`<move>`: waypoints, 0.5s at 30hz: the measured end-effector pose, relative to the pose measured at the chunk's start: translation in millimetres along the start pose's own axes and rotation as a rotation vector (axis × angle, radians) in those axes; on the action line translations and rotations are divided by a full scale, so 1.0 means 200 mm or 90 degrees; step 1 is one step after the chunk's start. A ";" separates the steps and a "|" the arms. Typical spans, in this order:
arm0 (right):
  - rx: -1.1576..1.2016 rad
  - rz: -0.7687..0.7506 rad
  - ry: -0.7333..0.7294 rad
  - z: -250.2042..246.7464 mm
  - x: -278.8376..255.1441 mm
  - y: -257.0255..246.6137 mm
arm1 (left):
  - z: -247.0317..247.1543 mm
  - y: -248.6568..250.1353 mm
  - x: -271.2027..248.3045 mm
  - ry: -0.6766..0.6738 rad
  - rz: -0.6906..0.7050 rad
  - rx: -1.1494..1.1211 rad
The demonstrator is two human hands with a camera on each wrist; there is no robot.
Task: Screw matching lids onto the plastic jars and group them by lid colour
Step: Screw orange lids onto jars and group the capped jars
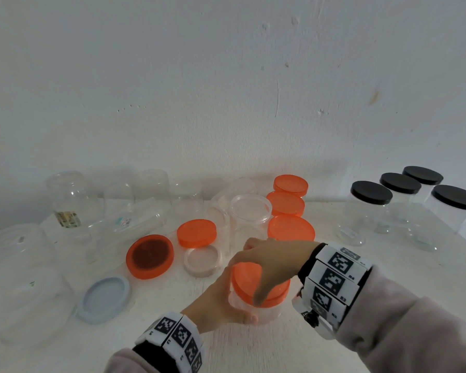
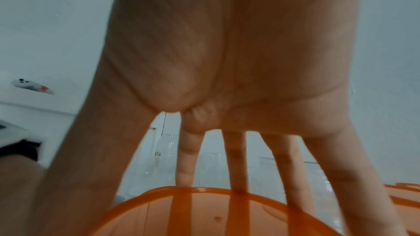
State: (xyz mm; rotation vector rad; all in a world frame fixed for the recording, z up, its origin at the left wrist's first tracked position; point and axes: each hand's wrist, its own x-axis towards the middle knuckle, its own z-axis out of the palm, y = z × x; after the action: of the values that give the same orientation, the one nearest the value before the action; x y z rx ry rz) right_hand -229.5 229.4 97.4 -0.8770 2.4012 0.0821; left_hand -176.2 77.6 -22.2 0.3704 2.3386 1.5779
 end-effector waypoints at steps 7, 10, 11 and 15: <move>-0.021 0.073 0.045 0.03 0.03 -0.01 | 0.00 -0.02 0.00 0.008 -0.029 0.029; -0.025 0.086 0.025 0.04 0.03 -0.01 | 0.00 -0.02 0.01 0.011 -0.032 0.020; -0.030 0.078 0.007 0.04 0.02 -0.01 | 0.00 -0.02 0.01 0.014 -0.035 0.017; -0.035 0.032 -0.013 0.04 -0.01 0.01 | 0.00 -0.03 0.01 0.014 -0.036 0.010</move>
State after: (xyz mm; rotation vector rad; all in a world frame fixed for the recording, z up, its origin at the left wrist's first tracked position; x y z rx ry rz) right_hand -226.3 234.3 91.6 -0.8375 2.4119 0.1770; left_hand -178.7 76.3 -27.8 0.2889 2.3574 1.5472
